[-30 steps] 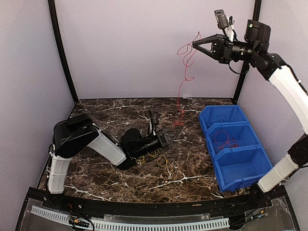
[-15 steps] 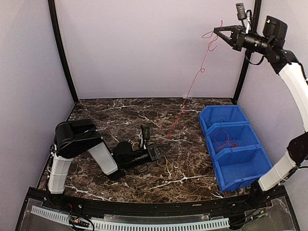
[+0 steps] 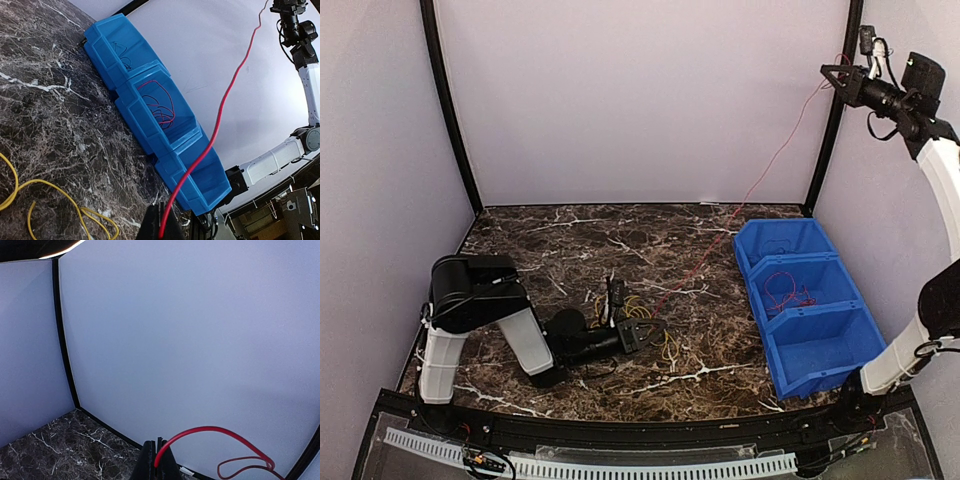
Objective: Untangle the cables
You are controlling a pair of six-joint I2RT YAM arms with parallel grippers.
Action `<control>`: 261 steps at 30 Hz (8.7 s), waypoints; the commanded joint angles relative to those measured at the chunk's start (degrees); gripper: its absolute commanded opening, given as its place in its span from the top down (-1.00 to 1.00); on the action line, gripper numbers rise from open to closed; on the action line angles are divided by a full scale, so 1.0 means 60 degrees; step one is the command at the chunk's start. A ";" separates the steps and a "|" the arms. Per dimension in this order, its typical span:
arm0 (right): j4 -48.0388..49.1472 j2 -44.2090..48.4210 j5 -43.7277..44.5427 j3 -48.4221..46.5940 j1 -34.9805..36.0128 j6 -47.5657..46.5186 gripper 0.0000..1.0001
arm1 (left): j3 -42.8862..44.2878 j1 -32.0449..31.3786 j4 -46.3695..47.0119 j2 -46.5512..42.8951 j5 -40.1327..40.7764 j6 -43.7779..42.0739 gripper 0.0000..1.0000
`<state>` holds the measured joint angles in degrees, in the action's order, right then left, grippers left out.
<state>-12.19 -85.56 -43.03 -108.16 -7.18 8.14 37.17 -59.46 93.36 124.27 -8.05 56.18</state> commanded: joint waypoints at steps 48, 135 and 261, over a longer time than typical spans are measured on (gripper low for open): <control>-0.8405 0.2709 0.2923 0.6807 -0.0459 -0.7391 -0.16 | 1.4322 -0.0664 -0.9513 0.4674 -0.0863 -0.3149 1.00; -0.1380 -0.2923 0.9343 0.7387 1.1734 -0.9790 0.88 | -0.0889 0.0935 -1.3238 -0.7269 0.3312 -0.2026 -0.01; -0.3852 0.2129 0.4271 0.1426 0.5925 -0.7106 1.00 | -0.0935 0.0374 -0.9141 -0.6889 0.6017 -0.7588 -0.06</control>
<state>-33.47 -75.96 -22.15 -101.54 28.84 -30.11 31.44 -57.47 39.16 84.40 23.35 8.69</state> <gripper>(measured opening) 0.012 0.530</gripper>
